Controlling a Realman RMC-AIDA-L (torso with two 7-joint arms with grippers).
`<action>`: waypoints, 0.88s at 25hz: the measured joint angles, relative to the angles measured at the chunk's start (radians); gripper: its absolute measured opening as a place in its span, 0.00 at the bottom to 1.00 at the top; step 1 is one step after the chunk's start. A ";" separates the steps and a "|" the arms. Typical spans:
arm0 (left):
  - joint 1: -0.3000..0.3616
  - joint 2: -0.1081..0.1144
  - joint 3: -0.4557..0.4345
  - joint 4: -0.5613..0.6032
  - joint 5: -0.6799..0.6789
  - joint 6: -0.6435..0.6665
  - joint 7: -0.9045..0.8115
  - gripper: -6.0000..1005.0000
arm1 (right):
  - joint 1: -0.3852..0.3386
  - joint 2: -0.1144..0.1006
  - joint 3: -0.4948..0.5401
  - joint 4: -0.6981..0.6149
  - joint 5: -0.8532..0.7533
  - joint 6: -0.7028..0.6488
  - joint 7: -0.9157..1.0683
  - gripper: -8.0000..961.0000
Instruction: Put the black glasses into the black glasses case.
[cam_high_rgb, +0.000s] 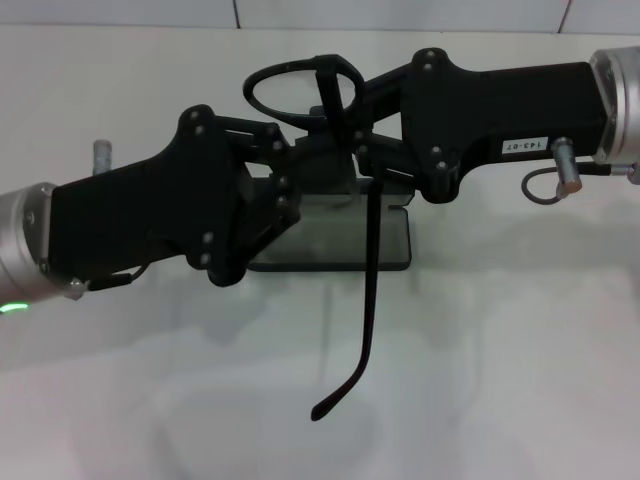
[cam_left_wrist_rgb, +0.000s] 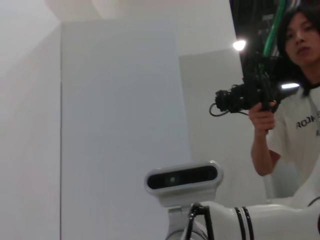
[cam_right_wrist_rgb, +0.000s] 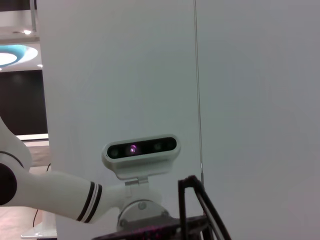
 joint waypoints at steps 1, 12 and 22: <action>-0.002 0.000 0.000 -0.009 -0.003 0.000 0.002 0.07 | 0.000 0.000 0.000 0.001 0.001 0.000 -0.001 0.12; -0.008 0.000 0.002 -0.036 -0.012 0.000 0.008 0.07 | 0.002 0.000 -0.011 0.013 0.005 -0.002 -0.021 0.12; -0.006 0.007 0.003 -0.038 -0.008 0.071 0.009 0.07 | 0.002 -0.003 -0.003 0.066 0.052 -0.002 -0.066 0.12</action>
